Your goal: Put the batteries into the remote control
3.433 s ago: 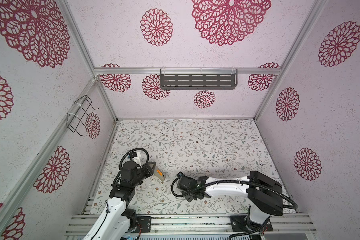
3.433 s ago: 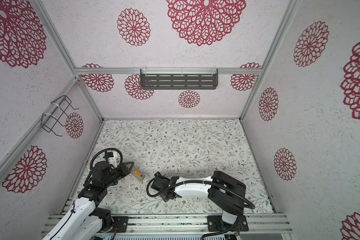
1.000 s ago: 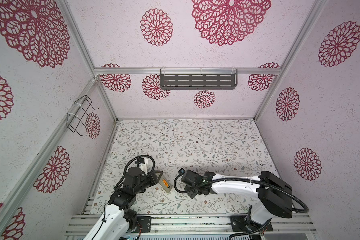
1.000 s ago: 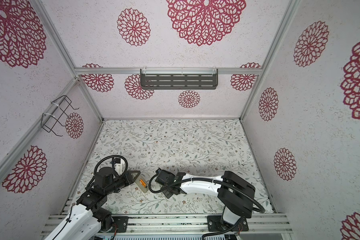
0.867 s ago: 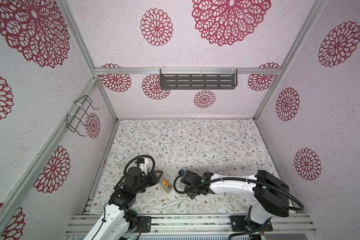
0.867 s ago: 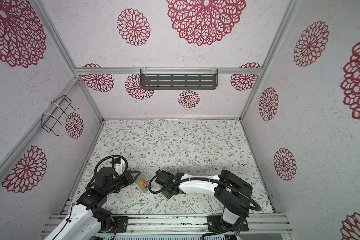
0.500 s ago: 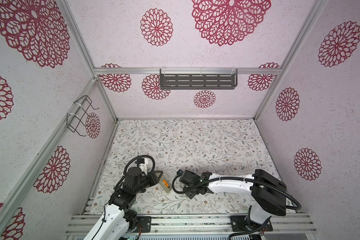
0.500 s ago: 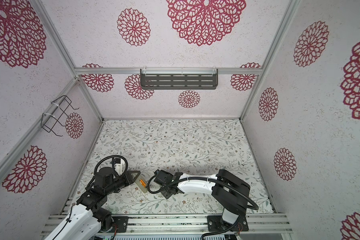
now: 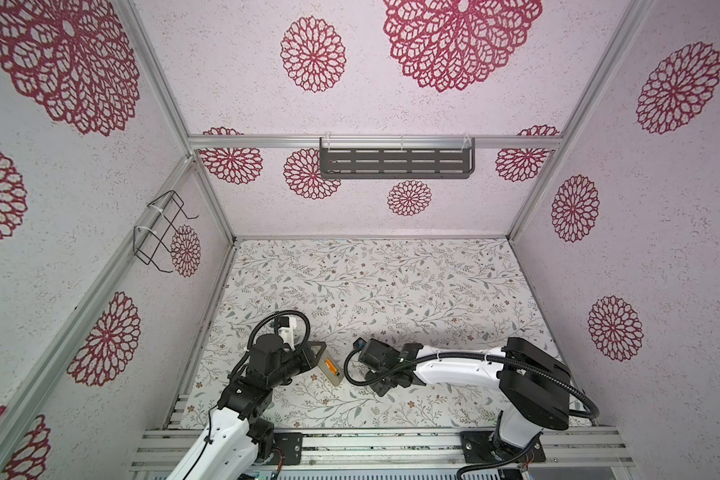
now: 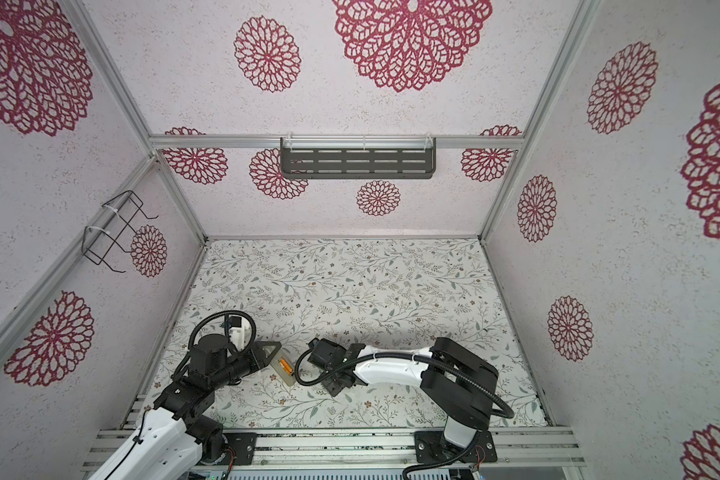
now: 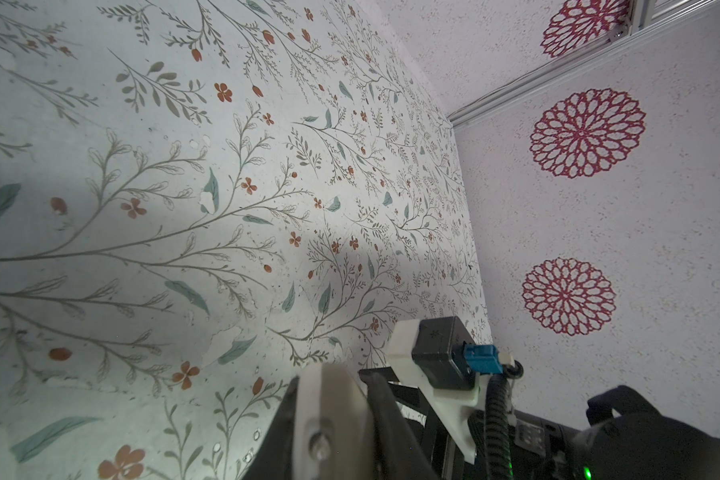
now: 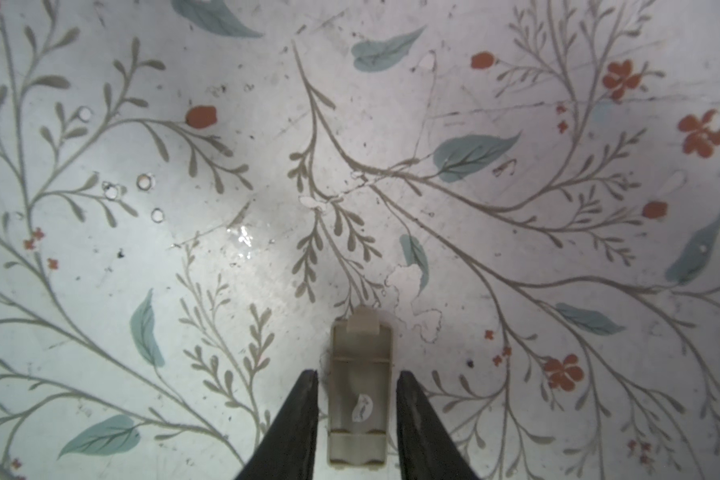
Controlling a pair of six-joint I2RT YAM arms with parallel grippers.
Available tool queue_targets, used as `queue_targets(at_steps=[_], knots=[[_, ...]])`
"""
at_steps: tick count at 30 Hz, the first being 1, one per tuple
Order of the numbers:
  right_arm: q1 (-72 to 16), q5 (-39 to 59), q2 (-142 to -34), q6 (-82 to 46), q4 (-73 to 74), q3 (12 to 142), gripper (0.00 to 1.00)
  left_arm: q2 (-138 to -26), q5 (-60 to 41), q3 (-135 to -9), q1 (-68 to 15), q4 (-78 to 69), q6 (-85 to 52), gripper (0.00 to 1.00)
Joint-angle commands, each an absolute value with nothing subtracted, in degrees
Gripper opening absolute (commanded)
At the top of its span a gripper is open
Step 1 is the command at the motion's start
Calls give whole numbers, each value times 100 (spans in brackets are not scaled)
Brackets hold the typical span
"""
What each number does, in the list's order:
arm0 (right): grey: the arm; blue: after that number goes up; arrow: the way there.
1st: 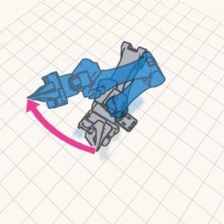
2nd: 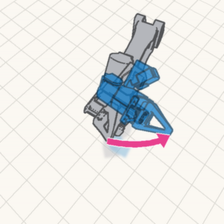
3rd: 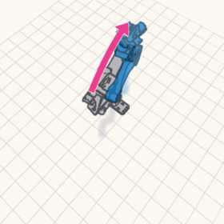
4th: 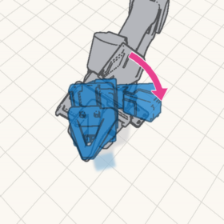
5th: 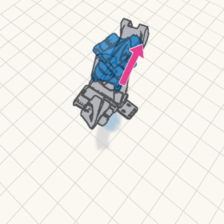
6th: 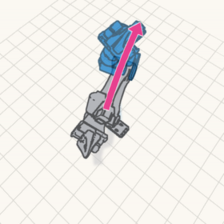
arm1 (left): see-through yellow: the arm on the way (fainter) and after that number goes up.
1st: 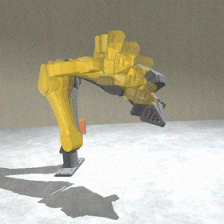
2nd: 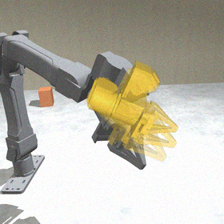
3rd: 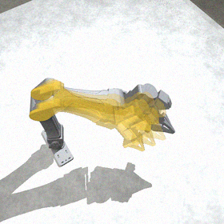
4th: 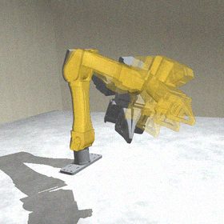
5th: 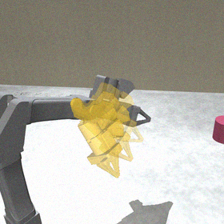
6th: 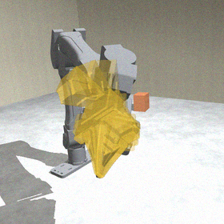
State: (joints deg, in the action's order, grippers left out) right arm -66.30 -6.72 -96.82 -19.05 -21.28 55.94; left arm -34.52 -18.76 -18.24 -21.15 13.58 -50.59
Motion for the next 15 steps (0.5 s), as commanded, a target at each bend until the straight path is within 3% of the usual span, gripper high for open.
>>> queue_targets(at_steps=[1, 15], knots=[[-6600, -608, -9733, -1832, -2132, 5663, 34, -3438, -1883, -1806, -2154, 1155, -4997, 0], [-6548, -707, -9852, -1802, -2236, 5616, 32, -3466, -1869, -1836, -2150, 1143, -4975, 0]])
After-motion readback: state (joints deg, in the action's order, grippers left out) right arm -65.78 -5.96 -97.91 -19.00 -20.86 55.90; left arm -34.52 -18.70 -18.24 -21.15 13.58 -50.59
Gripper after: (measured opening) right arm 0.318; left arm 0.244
